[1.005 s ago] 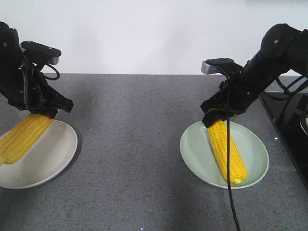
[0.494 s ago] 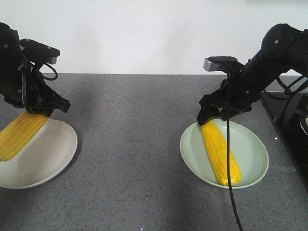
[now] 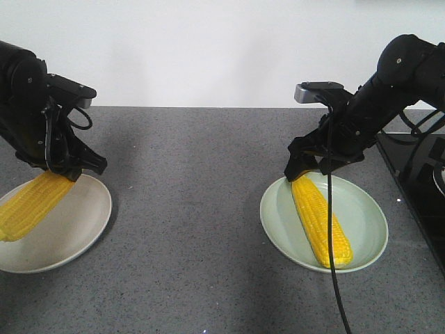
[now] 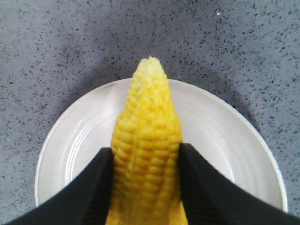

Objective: Distribute corn equally
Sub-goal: 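Lower the left cob onto the cream plate and the right cob onto the green plate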

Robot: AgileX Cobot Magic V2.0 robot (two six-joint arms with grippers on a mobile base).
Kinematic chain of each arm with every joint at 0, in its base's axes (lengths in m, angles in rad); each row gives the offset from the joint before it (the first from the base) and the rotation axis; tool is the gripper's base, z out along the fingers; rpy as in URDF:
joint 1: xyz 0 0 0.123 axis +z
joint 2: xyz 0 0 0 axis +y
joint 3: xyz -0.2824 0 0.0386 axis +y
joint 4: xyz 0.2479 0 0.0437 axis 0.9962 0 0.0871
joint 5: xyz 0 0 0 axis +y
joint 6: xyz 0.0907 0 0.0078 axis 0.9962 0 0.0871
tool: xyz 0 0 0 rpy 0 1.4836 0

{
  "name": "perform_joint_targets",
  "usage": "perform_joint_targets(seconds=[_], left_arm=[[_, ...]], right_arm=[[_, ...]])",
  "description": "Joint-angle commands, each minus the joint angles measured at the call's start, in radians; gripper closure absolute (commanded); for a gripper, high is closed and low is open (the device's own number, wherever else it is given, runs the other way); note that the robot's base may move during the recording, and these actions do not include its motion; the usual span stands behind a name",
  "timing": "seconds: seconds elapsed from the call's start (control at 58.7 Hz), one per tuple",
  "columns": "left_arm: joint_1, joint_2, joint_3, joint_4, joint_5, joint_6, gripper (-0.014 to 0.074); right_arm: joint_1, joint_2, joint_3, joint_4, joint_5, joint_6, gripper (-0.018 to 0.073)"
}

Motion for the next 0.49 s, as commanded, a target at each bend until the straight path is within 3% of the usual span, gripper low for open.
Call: perform_joint_targets(seconds=[0.0, 0.273, 0.477], left_arm=[[0.002, -0.045, -0.021, 0.016, -0.014, -0.007, 0.047], [0.002, -0.045, -0.021, 0.06, 0.021, -0.06, 0.0218], [0.002, -0.045, -0.021, 0.065, 0.027, -0.059, 0.0126]], right_arm=[[-0.001, -0.052, -0.027, 0.018, -0.027, -0.001, -0.0003], [-0.001, -0.052, -0.027, 0.018, -0.04, 0.032, -0.0003], [-0.001, -0.052, -0.027, 0.018, -0.047, 0.034, -0.0003]])
